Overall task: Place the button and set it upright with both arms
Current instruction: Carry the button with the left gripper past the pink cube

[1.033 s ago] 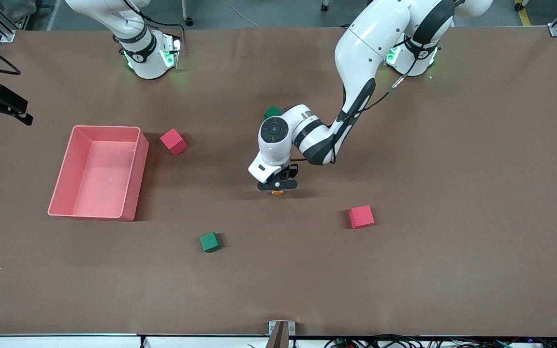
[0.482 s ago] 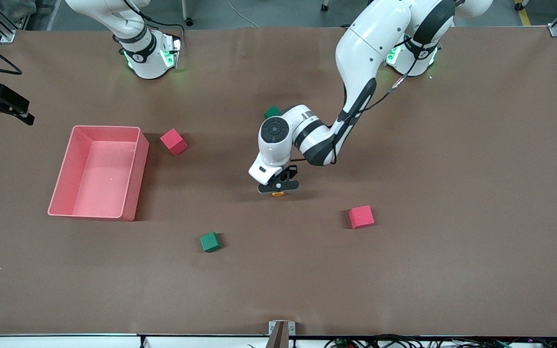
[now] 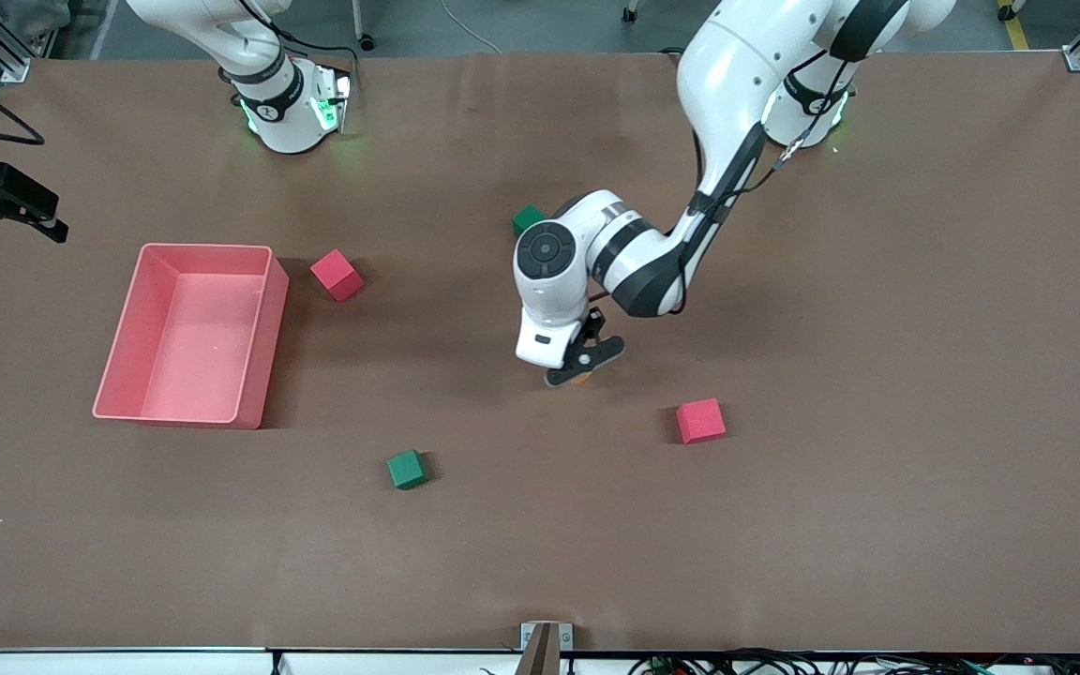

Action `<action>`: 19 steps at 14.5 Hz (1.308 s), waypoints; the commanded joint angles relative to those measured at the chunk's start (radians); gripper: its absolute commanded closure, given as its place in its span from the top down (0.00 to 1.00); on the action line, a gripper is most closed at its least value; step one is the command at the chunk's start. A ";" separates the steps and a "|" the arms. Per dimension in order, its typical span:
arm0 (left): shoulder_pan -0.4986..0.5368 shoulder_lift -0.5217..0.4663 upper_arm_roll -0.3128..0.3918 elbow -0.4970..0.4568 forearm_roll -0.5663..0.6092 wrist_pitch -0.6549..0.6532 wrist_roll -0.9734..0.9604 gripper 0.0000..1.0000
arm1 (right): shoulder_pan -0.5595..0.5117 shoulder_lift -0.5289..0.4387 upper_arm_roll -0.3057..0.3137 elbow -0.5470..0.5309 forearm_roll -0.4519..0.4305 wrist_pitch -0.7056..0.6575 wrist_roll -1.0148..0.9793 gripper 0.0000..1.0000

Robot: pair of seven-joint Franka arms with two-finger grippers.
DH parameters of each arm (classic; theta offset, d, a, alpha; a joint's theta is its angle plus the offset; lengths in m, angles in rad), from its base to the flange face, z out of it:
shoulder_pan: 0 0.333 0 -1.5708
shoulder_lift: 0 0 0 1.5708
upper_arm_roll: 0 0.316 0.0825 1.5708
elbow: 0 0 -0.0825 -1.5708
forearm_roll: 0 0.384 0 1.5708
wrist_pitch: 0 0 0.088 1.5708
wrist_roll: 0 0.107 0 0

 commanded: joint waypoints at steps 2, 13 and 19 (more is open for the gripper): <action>0.088 -0.176 -0.004 -0.139 0.021 -0.122 -0.125 0.00 | -0.006 0.000 0.006 0.018 0.002 -0.036 -0.007 1.00; 0.418 -0.405 -0.006 -0.448 0.288 -0.164 -0.171 0.00 | -0.006 -0.002 0.008 0.029 0.006 -0.037 -0.008 1.00; 0.535 -0.392 -0.006 -0.537 0.601 -0.081 -0.373 0.00 | -0.003 -0.002 0.011 0.041 0.006 -0.039 -0.008 1.00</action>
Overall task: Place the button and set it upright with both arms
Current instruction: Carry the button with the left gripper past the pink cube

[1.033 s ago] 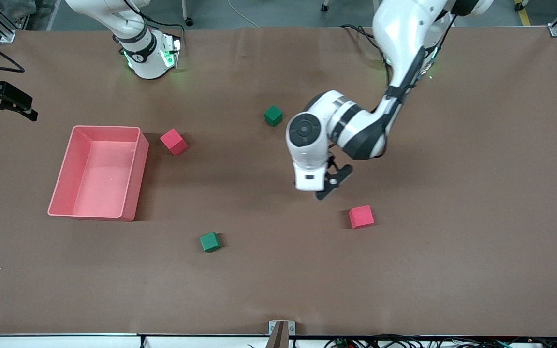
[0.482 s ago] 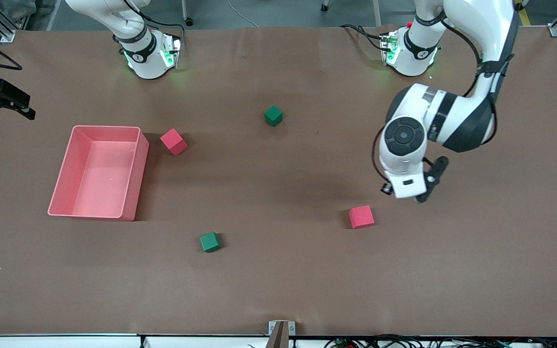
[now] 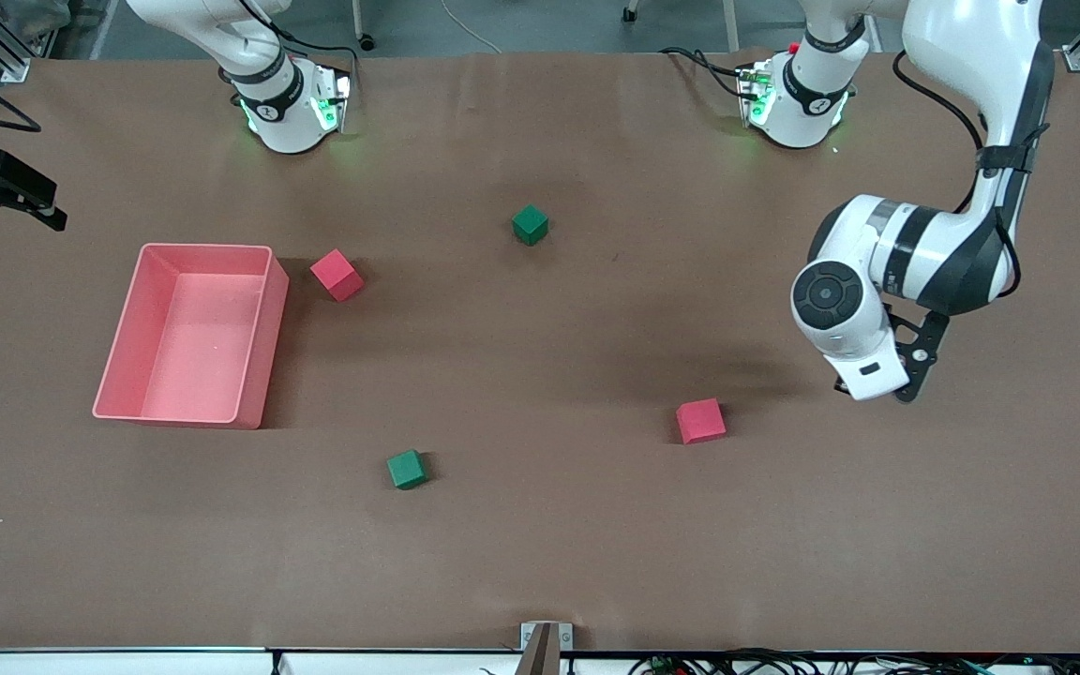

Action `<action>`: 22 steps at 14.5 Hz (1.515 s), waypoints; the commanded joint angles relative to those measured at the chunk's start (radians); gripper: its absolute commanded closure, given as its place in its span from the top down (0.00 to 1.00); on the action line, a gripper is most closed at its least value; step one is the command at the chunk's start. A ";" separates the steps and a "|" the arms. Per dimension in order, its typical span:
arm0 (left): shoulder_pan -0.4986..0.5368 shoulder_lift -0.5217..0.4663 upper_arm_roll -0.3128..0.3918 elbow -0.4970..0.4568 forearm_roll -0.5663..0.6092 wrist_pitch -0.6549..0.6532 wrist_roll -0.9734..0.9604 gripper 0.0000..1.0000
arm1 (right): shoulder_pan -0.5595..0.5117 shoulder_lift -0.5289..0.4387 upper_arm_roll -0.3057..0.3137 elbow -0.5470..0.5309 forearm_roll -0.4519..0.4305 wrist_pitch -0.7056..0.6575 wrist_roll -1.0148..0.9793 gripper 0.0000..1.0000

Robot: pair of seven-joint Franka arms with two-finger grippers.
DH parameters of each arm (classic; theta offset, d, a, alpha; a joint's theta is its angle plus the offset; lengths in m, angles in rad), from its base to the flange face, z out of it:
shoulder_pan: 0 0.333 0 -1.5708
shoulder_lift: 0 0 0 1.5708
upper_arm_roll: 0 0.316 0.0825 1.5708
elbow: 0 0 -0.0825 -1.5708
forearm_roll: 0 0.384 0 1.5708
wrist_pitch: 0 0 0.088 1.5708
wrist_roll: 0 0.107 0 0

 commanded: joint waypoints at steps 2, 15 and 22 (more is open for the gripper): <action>0.048 0.015 -0.008 -0.061 0.202 0.046 -0.160 0.00 | 0.006 0.000 0.004 0.010 0.006 -0.008 -0.008 1.00; 0.224 0.337 -0.005 -0.115 1.082 -0.030 -0.856 0.00 | 0.026 0.021 0.004 0.023 0.007 0.001 -0.009 1.00; 0.240 0.429 -0.007 -0.100 1.195 -0.158 -1.012 0.00 | 0.054 0.026 0.004 0.022 0.006 -0.013 -0.009 1.00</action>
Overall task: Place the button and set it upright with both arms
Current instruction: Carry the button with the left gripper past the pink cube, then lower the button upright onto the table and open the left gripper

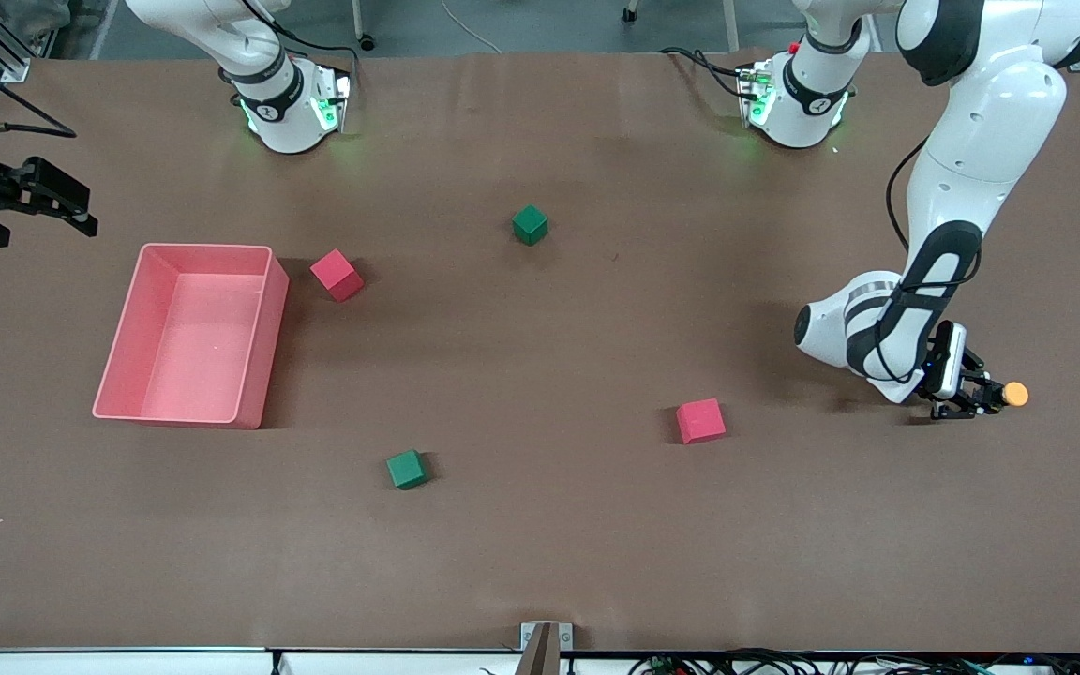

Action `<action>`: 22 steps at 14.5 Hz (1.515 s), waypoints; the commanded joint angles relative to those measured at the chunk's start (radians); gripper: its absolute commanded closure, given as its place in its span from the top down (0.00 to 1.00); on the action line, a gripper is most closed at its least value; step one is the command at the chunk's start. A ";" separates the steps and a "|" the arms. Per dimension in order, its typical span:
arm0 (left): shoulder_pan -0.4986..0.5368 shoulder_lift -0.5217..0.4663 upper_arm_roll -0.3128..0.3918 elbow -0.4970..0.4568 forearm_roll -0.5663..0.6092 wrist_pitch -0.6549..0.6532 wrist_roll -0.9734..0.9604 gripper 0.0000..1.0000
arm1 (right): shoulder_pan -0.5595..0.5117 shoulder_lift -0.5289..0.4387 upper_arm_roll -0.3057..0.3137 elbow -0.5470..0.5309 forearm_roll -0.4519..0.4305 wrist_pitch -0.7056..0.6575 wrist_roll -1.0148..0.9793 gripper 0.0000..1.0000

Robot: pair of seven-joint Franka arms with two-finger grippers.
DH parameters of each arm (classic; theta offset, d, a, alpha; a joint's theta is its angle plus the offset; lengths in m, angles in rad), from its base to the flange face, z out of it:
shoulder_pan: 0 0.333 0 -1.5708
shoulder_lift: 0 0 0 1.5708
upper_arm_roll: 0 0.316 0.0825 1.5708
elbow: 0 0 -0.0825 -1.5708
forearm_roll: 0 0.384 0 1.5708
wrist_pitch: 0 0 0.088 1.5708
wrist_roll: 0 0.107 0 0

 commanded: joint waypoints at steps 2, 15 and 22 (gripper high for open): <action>0.009 0.035 -0.007 0.024 0.020 -0.018 -0.036 0.00 | 0.013 0.001 -0.002 0.011 0.005 -0.015 -0.008 1.00; 0.021 0.084 -0.011 0.051 0.016 -0.006 -0.096 0.02 | 0.058 0.001 0.000 0.007 0.006 -0.068 -0.002 1.00; 0.012 0.110 -0.011 0.079 0.005 -0.009 -0.122 0.51 | 0.076 0.003 0.000 0.011 0.023 -0.066 0.001 1.00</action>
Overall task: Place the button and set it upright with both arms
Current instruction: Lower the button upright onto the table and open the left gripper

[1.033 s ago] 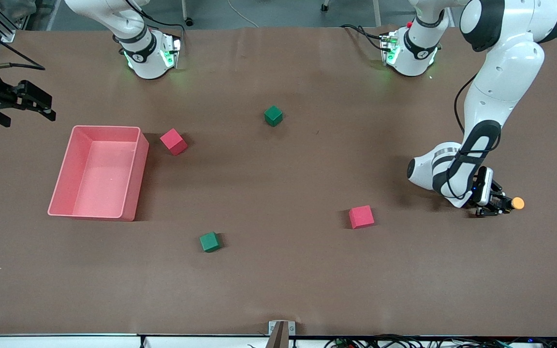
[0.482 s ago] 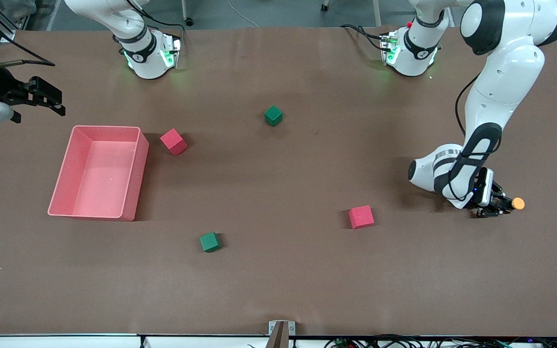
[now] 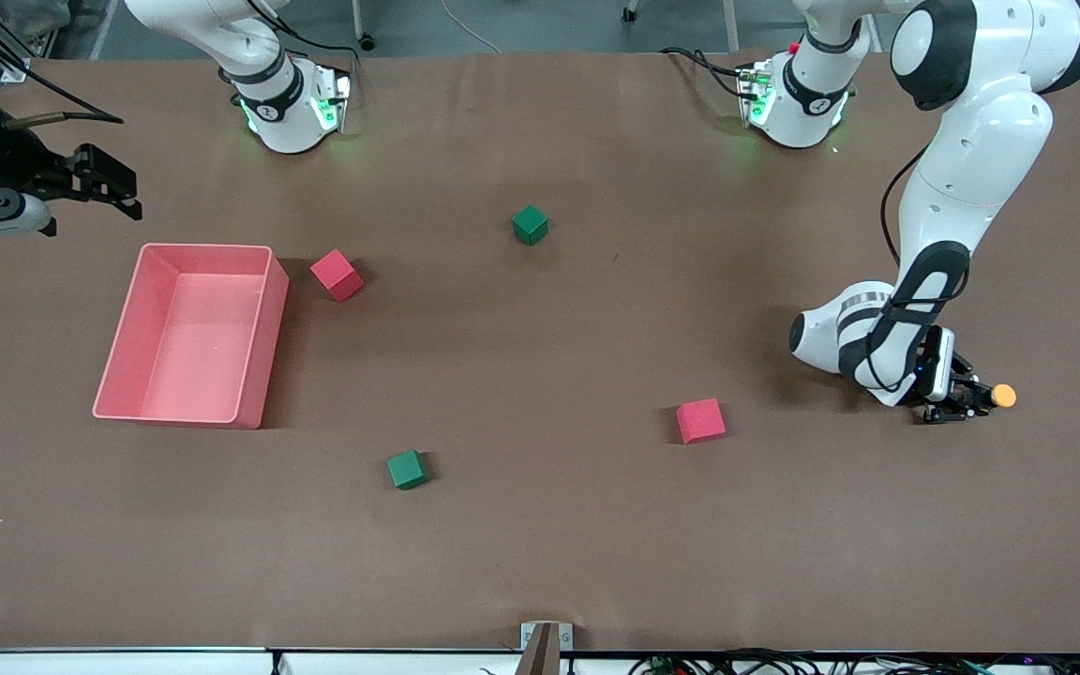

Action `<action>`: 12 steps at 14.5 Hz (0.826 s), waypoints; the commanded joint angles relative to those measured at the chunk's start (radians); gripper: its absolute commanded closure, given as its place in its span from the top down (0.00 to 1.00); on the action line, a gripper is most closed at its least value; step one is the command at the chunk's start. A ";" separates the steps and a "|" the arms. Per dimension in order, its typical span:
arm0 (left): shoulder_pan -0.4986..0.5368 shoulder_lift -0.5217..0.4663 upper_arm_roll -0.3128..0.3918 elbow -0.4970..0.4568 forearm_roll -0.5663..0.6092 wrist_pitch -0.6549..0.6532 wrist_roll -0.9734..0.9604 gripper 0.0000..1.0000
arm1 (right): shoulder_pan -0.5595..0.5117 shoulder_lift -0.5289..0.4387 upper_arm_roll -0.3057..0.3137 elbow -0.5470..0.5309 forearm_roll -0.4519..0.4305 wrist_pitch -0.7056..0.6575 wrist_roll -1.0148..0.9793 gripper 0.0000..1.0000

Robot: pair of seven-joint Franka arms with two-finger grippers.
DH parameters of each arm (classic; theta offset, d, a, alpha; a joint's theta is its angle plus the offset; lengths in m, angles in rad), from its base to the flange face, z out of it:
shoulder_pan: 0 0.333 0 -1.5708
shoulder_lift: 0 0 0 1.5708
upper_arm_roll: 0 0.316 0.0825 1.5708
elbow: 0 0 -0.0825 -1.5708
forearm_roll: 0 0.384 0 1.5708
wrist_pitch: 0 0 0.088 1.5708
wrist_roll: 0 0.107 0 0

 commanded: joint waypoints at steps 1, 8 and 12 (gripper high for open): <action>-0.002 0.033 -0.004 0.028 0.004 0.007 -0.071 0.90 | 0.003 0.000 -0.002 0.014 0.042 -0.002 0.004 1.00; -0.002 0.026 -0.004 0.029 0.003 0.000 -0.045 1.00 | -0.003 0.000 -0.004 0.038 0.056 -0.001 0.004 1.00; 0.008 0.016 -0.001 0.017 0.001 -0.010 0.027 1.00 | -0.013 0.000 -0.012 0.038 0.054 -0.005 0.004 1.00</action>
